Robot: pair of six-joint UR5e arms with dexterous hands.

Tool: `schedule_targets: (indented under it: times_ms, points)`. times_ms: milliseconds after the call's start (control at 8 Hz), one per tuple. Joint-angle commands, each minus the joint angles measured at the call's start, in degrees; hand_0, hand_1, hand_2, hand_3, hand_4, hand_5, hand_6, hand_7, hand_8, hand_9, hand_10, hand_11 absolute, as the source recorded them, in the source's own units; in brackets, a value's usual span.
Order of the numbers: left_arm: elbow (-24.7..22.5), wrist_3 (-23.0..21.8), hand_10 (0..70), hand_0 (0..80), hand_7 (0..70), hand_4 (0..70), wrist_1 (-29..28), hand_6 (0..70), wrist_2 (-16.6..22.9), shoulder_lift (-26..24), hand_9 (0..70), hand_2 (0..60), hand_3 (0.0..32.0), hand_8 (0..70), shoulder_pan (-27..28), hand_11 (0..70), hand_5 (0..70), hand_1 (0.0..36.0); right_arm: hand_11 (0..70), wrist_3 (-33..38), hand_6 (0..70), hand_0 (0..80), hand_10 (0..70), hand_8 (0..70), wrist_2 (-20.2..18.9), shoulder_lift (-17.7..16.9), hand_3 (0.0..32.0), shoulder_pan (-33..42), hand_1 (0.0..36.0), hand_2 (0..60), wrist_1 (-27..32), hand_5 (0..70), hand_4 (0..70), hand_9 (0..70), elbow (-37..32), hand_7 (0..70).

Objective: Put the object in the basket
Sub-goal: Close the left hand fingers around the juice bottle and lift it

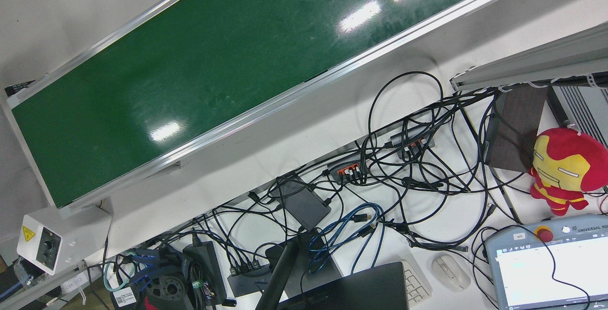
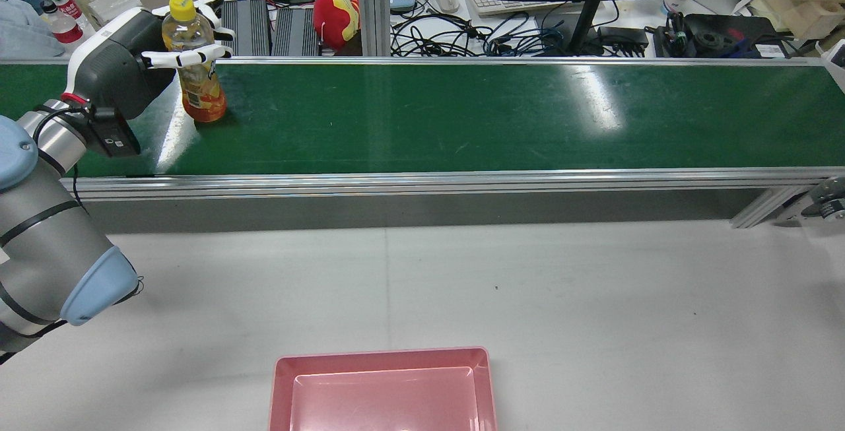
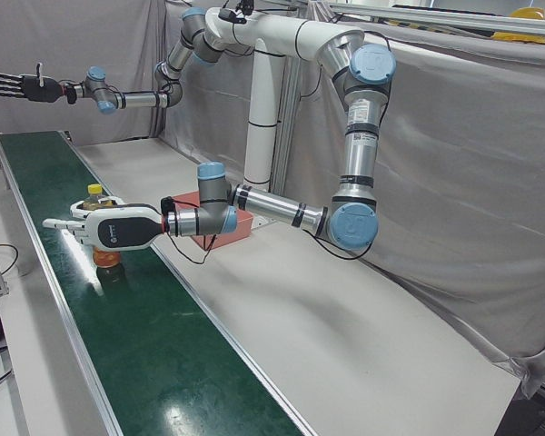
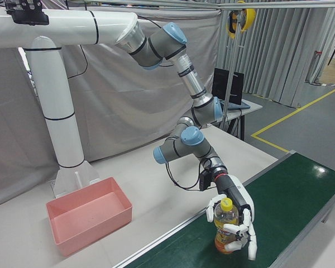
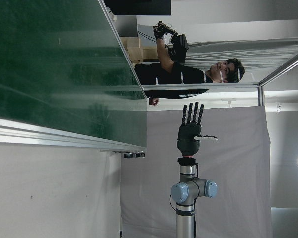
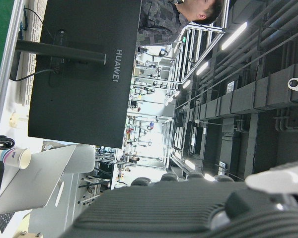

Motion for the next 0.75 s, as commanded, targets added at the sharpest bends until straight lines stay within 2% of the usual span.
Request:
schedule_targets:
  times_ms: [0, 125, 375, 500, 625]
  points:
    - [0.07, 0.17, 69.0, 73.8, 70.0, 70.0, 3.13, 70.0, 0.00, -1.70, 70.0, 60.0, 0.0, 70.0, 0.04, 70.0, 70.0, 36.0, 0.0, 0.00, 0.0, 0.0, 0.0, 0.0, 0.00, 0.00, 0.0, 0.00, 0.0, 0.0, 0.00, 0.0, 0.0, 0.0, 0.00, 0.0]
    - [-0.45, -0.18, 68.9, 74.0, 70.0, 70.0, 3.22, 70.0, 0.35, -2.31, 70.0, 60.0, 0.0, 70.0, 0.04, 70.0, 70.0, 36.0, 0.0, 0.00, 0.0, 0.0, 0.0, 0.0, 0.00, 0.00, 0.0, 0.00, 0.0, 0.0, 0.08, 0.0, 0.0, 0.0, 0.00, 0.0]
    - [-6.40, 0.35, 68.2, 74.2, 70.0, 70.0, 7.24, 70.0, 0.61, -3.80, 70.0, 60.0, 0.0, 70.0, 1.26, 70.0, 70.0, 36.0, 0.0, 0.00, 0.0, 0.0, 0.0, 0.0, -0.09, 0.00, 0.0, 0.00, 0.0, 0.0, 0.00, 0.0, 0.0, 0.0, 0.00, 0.0]
    - [-11.13, 0.61, 67.1, 71.6, 70.0, 70.0, 11.44, 70.0, 0.61, -4.41, 70.0, 60.0, 0.0, 70.0, 5.71, 70.0, 70.0, 36.0, 0.0, 0.00, 0.0, 0.0, 0.0, 0.0, 0.00, 0.00, 0.0, 0.00, 0.0, 0.0, 0.00, 0.0, 0.0, 0.0, 0.00, 0.0]
    - [-13.18, 0.70, 67.1, 75.3, 70.0, 70.0, 13.13, 70.0, 0.61, -5.20, 70.0, 60.0, 0.0, 70.0, 10.11, 70.0, 70.0, 36.0, 0.0, 0.00, 0.0, 0.0, 0.0, 0.0, 0.00, 0.00, 0.0, 0.00, 0.0, 0.0, 0.00, 0.0, 0.0, 0.0, 0.00, 0.0]
